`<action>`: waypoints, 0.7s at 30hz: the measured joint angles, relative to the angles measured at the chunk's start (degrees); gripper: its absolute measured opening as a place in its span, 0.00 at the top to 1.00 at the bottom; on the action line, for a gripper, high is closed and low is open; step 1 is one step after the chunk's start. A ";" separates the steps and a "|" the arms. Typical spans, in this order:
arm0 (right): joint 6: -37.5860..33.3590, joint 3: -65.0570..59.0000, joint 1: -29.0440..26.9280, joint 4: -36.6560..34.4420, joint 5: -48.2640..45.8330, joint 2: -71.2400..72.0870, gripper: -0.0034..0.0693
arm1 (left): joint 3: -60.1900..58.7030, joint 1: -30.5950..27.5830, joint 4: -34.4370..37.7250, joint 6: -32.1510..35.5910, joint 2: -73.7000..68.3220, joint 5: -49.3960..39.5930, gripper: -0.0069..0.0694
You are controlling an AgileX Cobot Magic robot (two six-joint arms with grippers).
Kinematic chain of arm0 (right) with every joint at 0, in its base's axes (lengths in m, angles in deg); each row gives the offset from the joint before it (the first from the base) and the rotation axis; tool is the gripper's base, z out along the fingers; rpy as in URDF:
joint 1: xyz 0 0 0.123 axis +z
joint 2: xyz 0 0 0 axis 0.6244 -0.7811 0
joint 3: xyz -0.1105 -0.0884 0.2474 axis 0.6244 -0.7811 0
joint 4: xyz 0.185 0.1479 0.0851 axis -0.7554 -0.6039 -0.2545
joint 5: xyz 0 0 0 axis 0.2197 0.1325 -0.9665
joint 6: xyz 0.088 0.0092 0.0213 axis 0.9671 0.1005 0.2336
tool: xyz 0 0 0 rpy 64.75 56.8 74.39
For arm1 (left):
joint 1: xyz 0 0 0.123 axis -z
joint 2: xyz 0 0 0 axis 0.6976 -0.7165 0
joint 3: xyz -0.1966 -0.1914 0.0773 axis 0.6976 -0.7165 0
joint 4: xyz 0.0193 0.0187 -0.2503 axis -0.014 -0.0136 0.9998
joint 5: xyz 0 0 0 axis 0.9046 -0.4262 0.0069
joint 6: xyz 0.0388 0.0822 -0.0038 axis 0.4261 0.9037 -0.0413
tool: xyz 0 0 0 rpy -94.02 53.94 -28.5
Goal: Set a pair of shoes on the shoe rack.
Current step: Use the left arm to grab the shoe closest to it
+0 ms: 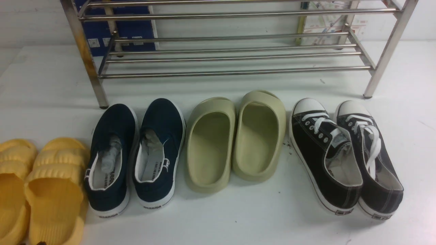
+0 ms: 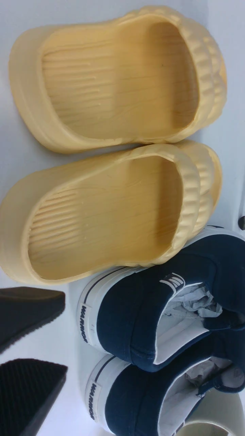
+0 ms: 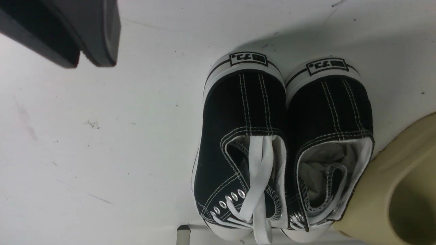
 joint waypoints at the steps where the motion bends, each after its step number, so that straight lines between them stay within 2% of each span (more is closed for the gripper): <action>1: 0.00 0.00 0.00 0.00 0.00 0.00 0.77 | 0.00 0.00 0.00 0.00 0.00 0.00 0.60; 21: 0.00 0.00 0.00 0.00 0.00 0.00 0.75 | 0.00 0.00 0.00 0.00 0.00 0.00 0.60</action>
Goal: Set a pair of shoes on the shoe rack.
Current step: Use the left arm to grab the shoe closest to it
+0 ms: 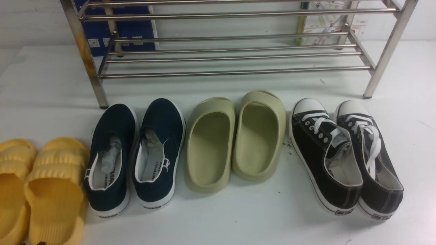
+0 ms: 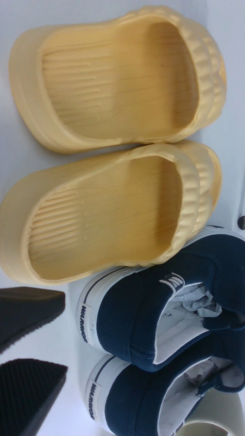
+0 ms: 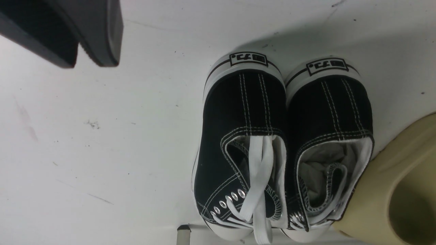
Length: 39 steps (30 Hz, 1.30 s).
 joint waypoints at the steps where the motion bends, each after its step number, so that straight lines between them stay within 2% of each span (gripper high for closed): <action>1: 0.00 0.00 0.00 0.00 0.00 0.00 0.75 | 0.00 0.00 0.00 0.00 0.00 0.00 0.60; 5: 0.00 0.00 0.00 0.00 0.00 0.00 0.74 | 0.00 0.00 -1.25 1.06 0.00 0.66 0.60; 9: 0.00 0.00 0.00 0.00 0.00 0.00 0.74 | 0.00 0.00 -2.61 1.94 0.00 5.45 0.60; 15: 0.00 0.00 0.00 0.00 0.00 0.00 0.74 | 0.00 0.00 -0.58 0.70 0.00 30.29 0.60; 16: 0.00 0.00 0.00 0.00 0.00 0.00 0.73 | 0.00 0.00 -0.41 0.42 0.00 31.24 0.60; 18: 0.00 0.00 0.00 0.00 0.00 0.00 0.73 | 0.00 0.00 2.34 -6.17 0.00 46.56 0.60; 19: 0.00 0.00 0.00 0.00 0.00 0.00 0.73 | 0.00 0.00 2.49 -6.17 0.00 46.56 0.60; 20: 0.00 0.00 0.00 0.00 0.00 0.00 0.73 | 0.12 0.00 3.58 -10.15 0.00 57.02 0.60; 21: 0.00 0.00 0.00 0.00 0.00 0.00 0.73 | 0.22 0.00 3.67 -10.52 0.00 57.94 0.60; 22: 0.00 0.00 0.00 0.00 0.00 0.00 0.73 | 2.60 0.00 3.87 -12.61 0.00 62.55 0.60; 24: 0.00 0.00 0.00 0.00 0.00 0.00 0.72 | 7.87 0.00 3.47 -13.87 -0.62 63.12 0.60; 25: 0.00 0.00 0.00 0.00 0.00 0.00 0.72 | 8.61 0.00 3.40 -13.96 -0.78 62.73 0.60; 27: 0.00 0.00 0.00 0.00 0.00 0.00 0.71 | 21.23 0.00 2.06 -16.33 -4.76 55.18 0.60; 28: 0.00 0.00 0.00 0.00 0.00 0.00 0.71 | 22.18 0.00 1.99 -16.33 -4.76 54.28 0.60; 31: 0.00 0.00 0.00 0.00 0.00 0.00 0.70 | 37.96 0.00 1.50 -23.96 -13.01 31.73 0.60; 32: 0.00 0.00 0.00 0.00 0.00 0.00 0.70 | 38.66 0.00 1.50 -24.37 -13.47 30.33 0.60; 33: 0.00 0.00 0.00 0.00 0.00 0.00 0.70 | 43.16 0.00 1.27 -26.94 -17.29 20.51 0.60; 35: 0.00 0.00 0.00 0.00 0.00 0.00 0.70 | 45.22 0.00 0.99 -27.75 -19.74 12.53 0.60; 37: 0.00 0.00 0.00 0.00 0.00 0.00 0.69 | 46.47 0.00 -0.71 -28.40 -26.77 -4.14 0.60; 39: 0.00 0.00 0.00 0.00 0.00 0.00 0.69 | 46.47 0.00 -2.73 -28.40 -30.75 -11.41 0.60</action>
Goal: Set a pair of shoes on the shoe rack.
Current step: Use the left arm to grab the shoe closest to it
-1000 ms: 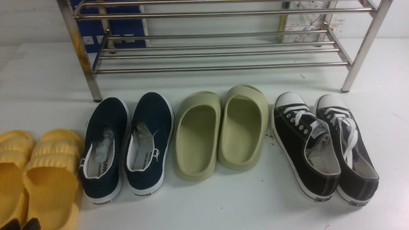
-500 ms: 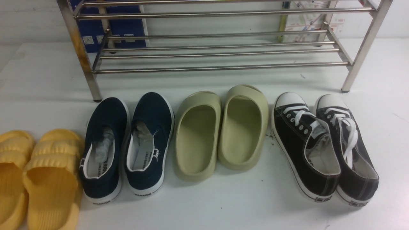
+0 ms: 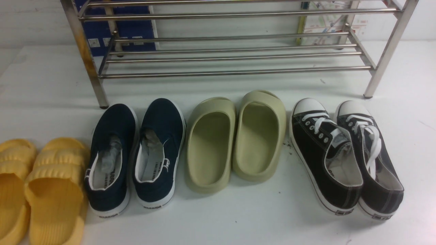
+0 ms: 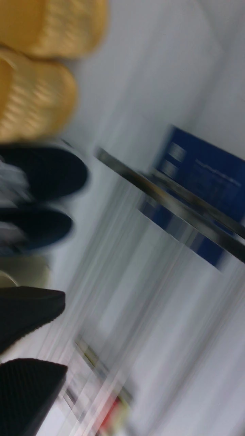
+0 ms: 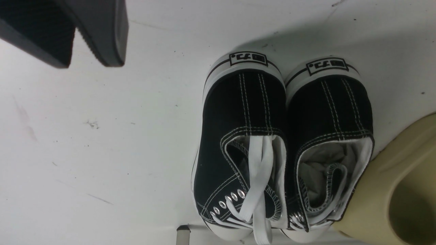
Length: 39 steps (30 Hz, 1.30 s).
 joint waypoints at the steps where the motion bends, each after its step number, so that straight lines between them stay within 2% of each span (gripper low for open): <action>1: 0.00 0.00 0.00 0.00 0.00 0.00 0.68 | 0.00 0.00 -1.26 0.05 -3.50 -3.67 0.60; 5: 0.00 0.00 0.00 0.00 0.00 0.00 0.67 | -0.10 0.00 -1.63 0.16 -12.51 -9.75 0.60; 9: 0.00 0.00 0.00 0.00 0.00 0.00 0.67 | 0.01 0.00 3.37 3.85 -21.44 -10.97 0.60; 11: 0.00 0.00 0.00 0.00 0.00 0.00 0.66 | 1.63 0.85 10.16 14.14 -28.56 -12.40 0.60; 13: 0.00 0.00 0.00 0.00 0.00 0.00 0.66 | 4.00 2.32 15.16 20.03 -32.73 -13.31 0.60; 15: 0.00 0.00 0.00 0.00 0.00 0.00 0.65 | 6.29 4.18 17.18 22.36 -37.31 -13.71 0.60; 22: 0.00 0.00 0.00 0.05 0.00 0.00 0.64 | 12.25 7.96 10.07 20.81 -51.76 -11.27 0.59; 28: 0.00 0.00 0.00 0.17 0.00 0.00 0.63 | 12.85 9.25 7.33 20.63 -59.64 -8.41 0.59; 39: 0.00 0.00 0.00 0.22 0.00 0.00 0.63 | 13.04 9.25 5.24 20.34 -64.73 -7.36 0.60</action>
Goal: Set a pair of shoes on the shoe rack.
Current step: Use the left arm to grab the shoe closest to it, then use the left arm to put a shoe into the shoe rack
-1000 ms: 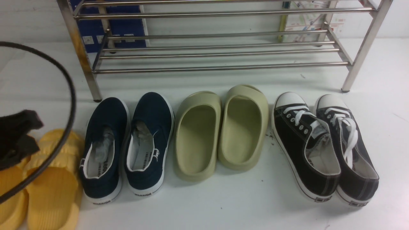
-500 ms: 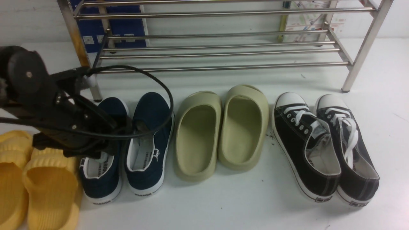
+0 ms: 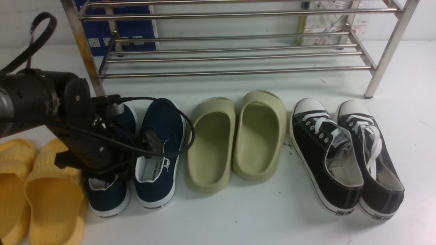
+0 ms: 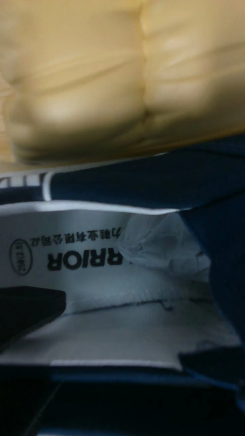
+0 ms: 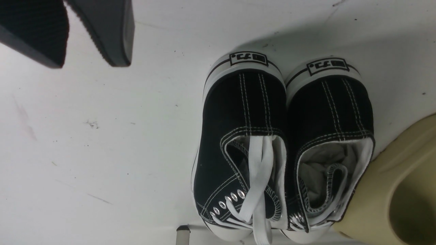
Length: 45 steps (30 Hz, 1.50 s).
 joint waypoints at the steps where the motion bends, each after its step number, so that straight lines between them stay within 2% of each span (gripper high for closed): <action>1: 0.00 0.00 0.00 0.00 0.00 0.00 0.63 | 0.00 0.00 0.00 0.00 -0.68 0.05 0.60; 7: 0.00 0.00 0.00 0.00 0.00 0.00 0.63 | 0.00 0.00 0.00 0.05 -2.88 -0.08 0.60; 9: 0.00 0.00 0.00 0.00 0.00 0.00 0.63 | 0.33 0.00 0.00 0.53 -2.88 -1.19 0.63; 15: 0.00 0.00 0.00 0.00 0.00 0.00 0.63 | 4.32 0.00 0.21 1.10 -2.88 -7.11 0.91; 22: 0.00 0.00 0.00 0.00 0.00 0.00 0.63 | 11.43 0.00 -0.18 -0.10 -1.02 -15.77 0.91; 27: 0.00 0.00 0.00 0.00 0.00 0.00 0.63 | 17.21 0.00 -1.96 -0.56 2.65 -16.99 0.91; 37: 0.00 0.00 0.00 0.00 0.00 0.00 0.62 | 19.42 0.00 2.41 8.03 3.05 -15.09 0.91; 41: 0.00 0.00 0.00 0.00 0.00 0.00 0.62 | 19.47 0.00 6.49 12.79 1.86 -13.43 0.91; 45: 0.00 0.00 0.00 0.00 0.00 0.00 0.62 | 19.65 0.00 10.34 14.27 0.91 -15.98 0.91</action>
